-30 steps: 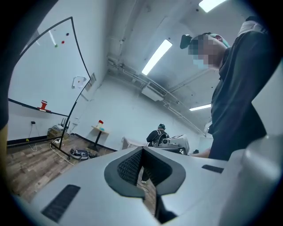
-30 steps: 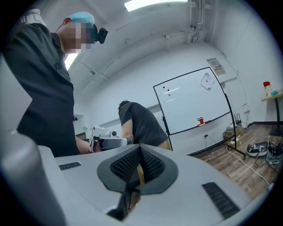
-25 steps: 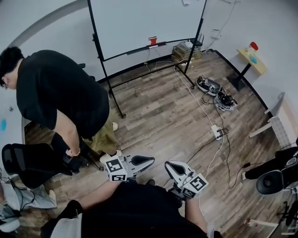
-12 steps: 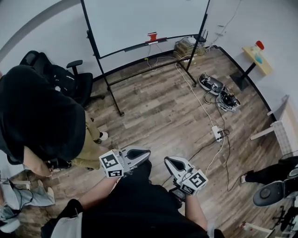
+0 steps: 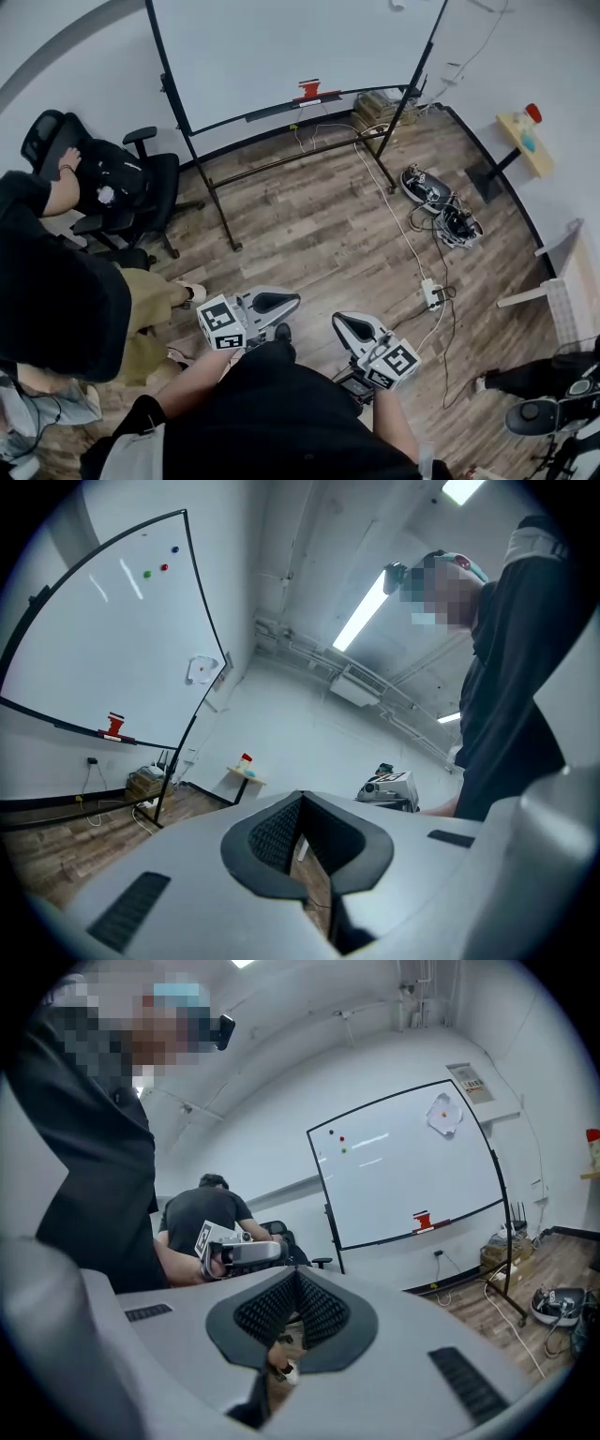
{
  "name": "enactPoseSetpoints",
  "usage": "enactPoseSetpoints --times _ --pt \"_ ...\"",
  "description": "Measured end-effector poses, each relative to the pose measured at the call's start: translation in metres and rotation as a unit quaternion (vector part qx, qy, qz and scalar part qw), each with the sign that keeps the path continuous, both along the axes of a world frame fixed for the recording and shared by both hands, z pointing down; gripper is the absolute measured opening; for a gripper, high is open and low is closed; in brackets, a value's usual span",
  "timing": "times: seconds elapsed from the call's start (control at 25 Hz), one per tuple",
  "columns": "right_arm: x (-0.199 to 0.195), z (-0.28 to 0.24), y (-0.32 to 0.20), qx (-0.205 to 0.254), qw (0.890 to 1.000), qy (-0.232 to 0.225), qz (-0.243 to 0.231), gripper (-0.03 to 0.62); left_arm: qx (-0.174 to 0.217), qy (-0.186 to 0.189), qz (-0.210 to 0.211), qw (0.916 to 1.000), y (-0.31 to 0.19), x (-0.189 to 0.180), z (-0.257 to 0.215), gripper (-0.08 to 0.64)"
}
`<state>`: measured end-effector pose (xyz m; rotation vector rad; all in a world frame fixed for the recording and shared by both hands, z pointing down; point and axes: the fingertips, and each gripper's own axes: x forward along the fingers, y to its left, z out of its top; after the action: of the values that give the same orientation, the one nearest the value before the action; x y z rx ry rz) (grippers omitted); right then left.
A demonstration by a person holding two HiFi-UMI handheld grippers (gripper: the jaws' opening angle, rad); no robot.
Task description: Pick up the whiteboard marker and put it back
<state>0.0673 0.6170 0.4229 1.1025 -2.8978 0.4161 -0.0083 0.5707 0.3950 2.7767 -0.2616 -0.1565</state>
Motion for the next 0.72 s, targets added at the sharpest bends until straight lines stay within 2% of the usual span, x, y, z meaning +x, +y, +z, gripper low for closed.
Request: enactPoseSetpoints --times 0.36,0.6,0.72 --pt "0.0 -0.012 -0.116 0.017 1.0 0.012 0.012 0.017 0.006 0.014 -0.008 0.9998 -0.113 -0.009 -0.002 0.012" --pt "0.023 -0.014 -0.168 0.01 1.0 0.006 0.02 0.017 -0.003 0.012 -0.017 0.9998 -0.163 0.003 -0.003 0.012" --pt "0.032 -0.012 -0.192 0.009 1.0 0.003 0.008 0.017 -0.005 0.007 -0.031 0.9995 -0.184 0.008 -0.002 0.012"
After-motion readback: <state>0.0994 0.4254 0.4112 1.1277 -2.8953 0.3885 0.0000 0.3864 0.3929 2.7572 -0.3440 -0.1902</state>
